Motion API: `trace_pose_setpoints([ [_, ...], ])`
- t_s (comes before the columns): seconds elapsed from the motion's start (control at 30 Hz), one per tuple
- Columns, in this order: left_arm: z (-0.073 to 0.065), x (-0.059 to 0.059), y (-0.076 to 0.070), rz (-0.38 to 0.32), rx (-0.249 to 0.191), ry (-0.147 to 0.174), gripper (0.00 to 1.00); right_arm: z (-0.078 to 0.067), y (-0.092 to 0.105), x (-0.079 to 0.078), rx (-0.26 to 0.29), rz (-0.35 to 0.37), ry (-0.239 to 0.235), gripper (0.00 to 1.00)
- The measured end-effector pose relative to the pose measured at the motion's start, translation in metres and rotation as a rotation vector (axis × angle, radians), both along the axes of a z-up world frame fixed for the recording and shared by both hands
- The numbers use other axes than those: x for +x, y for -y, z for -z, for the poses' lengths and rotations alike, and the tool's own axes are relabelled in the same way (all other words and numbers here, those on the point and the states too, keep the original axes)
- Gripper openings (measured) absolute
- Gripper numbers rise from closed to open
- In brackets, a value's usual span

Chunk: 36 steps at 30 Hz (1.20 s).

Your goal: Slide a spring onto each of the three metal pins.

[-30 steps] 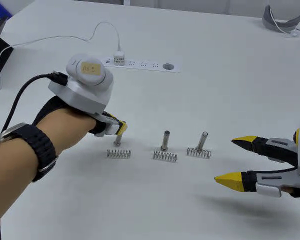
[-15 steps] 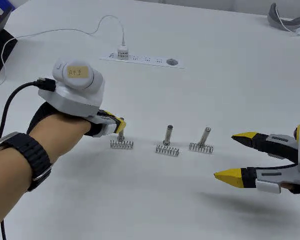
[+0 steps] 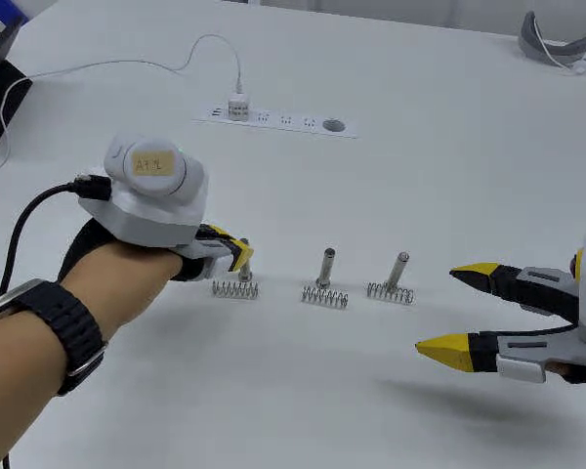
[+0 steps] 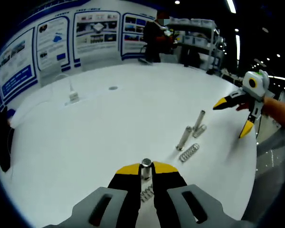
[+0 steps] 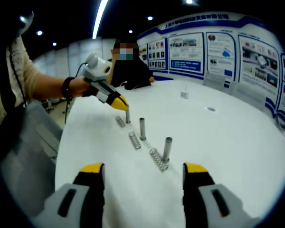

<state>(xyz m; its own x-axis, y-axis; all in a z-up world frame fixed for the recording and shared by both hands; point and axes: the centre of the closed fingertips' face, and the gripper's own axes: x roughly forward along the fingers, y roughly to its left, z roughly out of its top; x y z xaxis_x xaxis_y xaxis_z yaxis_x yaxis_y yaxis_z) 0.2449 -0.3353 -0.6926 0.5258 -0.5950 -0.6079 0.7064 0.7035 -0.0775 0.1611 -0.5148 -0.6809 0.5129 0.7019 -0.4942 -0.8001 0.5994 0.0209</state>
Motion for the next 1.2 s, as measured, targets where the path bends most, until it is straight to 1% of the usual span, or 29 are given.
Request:
trace_pose_setpoints([
  [0.17,0.000,-0.001,0.000,0.004,-0.002,0.008,0.08,0.000,-0.001,0.000,0.002,-0.003,0.001,0.68],
  [0.3,0.000,-0.002,0.002,0.023,-0.003,0.036,0.08,0.000,-0.001,0.000,0.000,-0.003,-0.001,0.68],
  [0.43,0.002,-0.002,0.001,0.028,0.001,0.046,0.09,0.000,-0.001,0.000,0.001,-0.004,-0.002,0.68],
  [0.53,0.003,-0.003,-0.002,0.027,0.004,0.048,0.12,0.000,-0.002,0.000,0.002,-0.006,-0.002,0.68],
  [0.6,0.003,-0.003,-0.003,0.026,-0.003,0.047,0.12,0.000,-0.002,0.000,0.001,-0.007,-0.002,0.68],
  [0.83,-0.002,-0.004,-0.010,0.019,-0.042,0.066,0.19,-0.001,-0.003,0.000,0.000,-0.008,-0.001,0.68],
  [0.97,-0.007,-0.008,-0.010,0.049,-0.072,0.092,0.27,-0.001,-0.002,0.001,0.000,-0.004,0.000,0.68],
  [1.03,-0.009,-0.012,-0.010,0.083,-0.088,0.113,0.29,-0.001,-0.002,0.001,0.000,-0.004,0.000,0.68],
  [1.13,-0.010,-0.017,-0.011,0.122,-0.092,0.134,0.32,0.000,-0.002,0.000,-0.003,-0.005,-0.001,0.68],
  [1.2,-0.009,-0.020,-0.012,0.146,-0.089,0.140,0.34,-0.001,-0.002,0.000,-0.004,-0.005,-0.001,0.68],
])
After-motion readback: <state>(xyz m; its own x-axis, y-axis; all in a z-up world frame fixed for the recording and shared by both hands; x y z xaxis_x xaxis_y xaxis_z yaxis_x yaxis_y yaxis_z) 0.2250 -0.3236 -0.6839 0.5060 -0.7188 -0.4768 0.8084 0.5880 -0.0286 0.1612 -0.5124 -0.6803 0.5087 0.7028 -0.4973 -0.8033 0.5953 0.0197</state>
